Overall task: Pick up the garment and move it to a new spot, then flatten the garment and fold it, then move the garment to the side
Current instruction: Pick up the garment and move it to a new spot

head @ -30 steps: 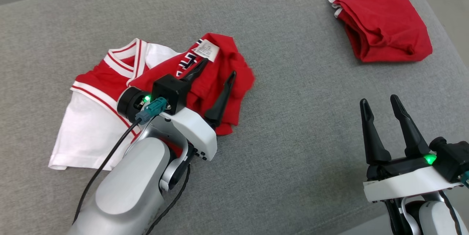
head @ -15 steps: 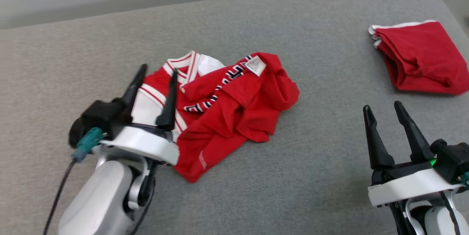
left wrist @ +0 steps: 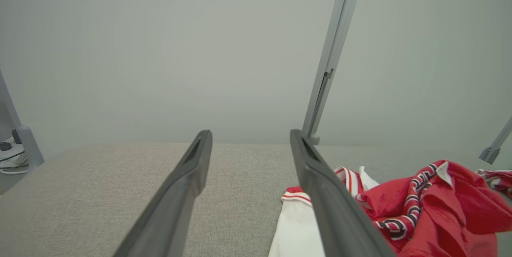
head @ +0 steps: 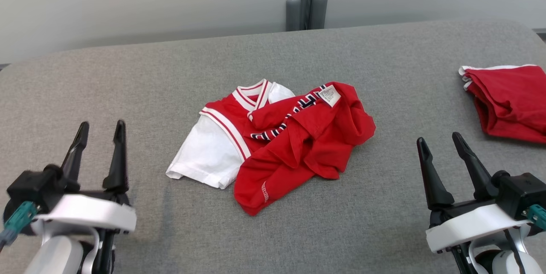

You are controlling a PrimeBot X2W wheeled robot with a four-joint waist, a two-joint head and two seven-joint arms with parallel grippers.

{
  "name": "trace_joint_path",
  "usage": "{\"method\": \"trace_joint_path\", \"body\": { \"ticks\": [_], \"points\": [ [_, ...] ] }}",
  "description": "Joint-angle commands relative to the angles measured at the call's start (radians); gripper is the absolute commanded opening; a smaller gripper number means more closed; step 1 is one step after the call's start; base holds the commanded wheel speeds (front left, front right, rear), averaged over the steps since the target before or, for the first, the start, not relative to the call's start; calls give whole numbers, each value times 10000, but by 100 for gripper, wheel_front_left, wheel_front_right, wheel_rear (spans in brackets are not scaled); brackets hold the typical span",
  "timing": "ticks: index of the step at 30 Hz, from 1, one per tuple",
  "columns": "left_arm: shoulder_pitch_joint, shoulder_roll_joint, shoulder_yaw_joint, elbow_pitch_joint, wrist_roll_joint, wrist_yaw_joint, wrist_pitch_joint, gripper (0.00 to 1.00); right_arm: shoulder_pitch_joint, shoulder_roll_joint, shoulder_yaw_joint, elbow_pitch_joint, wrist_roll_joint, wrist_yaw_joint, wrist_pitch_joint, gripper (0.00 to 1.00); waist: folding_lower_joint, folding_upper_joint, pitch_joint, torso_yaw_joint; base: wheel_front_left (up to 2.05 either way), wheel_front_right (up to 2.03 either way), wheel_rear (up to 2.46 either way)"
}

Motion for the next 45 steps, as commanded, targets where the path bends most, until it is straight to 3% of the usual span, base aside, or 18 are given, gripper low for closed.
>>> {"method": "trace_joint_path", "body": {
  "ticks": [1,9,16,31,45],
  "points": [
    [299,178,121,-130,21,8,-37,100,87,-43,-15,50,-43,1,42,100,0,0,-158,69,0,0,0],
    [1902,648,177,-1092,263,567,180,100,437,-181,40,223,-18,1,133,100,0,0,-704,163,0,0,0],
    [2955,689,123,-1643,204,978,342,100,879,-299,-57,265,-111,1,293,100,0,0,-1281,167,0,0,0],
    [3725,738,180,-2108,45,1316,545,100,1302,-306,-195,-53,-160,1,458,100,0,0,-1635,142,0,0,0],
    [3648,817,116,-2189,-47,1355,623,100,1317,-275,-216,-130,-108,1,465,100,0,0,-1596,144,0,0,0]
  ]
}}
